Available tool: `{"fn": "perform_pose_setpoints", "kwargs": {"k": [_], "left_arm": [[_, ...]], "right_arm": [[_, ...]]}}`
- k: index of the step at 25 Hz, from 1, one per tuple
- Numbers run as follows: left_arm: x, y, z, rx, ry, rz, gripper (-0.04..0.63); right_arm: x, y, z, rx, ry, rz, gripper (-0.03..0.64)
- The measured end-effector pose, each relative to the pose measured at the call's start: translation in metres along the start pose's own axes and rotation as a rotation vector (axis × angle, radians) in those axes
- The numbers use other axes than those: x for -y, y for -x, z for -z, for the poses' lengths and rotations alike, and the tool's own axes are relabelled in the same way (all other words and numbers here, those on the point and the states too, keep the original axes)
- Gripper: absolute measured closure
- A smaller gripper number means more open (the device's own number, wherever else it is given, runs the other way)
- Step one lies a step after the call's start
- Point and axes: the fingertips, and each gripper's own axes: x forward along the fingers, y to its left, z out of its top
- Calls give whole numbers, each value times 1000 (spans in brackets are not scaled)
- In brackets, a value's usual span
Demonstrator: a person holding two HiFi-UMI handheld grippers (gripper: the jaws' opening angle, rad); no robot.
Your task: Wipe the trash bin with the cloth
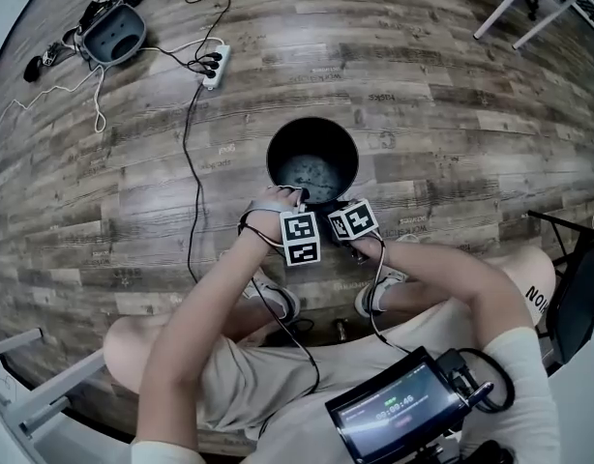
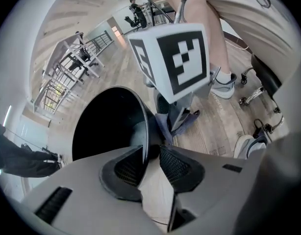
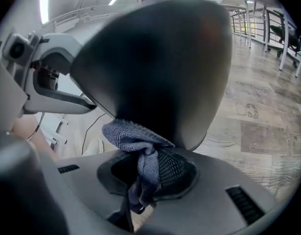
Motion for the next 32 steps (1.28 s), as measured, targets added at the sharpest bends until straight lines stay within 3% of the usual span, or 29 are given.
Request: {"fn": "perform_pose_setpoints", "kwargs": {"k": [16,22,26,32], "left_arm": [[-2,0,1,-4,-18,-9,477],[-2,0,2,-4,-19,-15,477],[0,-1,3,-9,-16,-8,477],[1,-3,4,-19,-13,4,477]], "right_arm": [[26,-94,44,-70,-52,65,537],[24,-105,44,-70,-34,41,537],[30,-93,59,-145,-21,75,537],[-9,-56,83,-333,14,-55,537]]}}
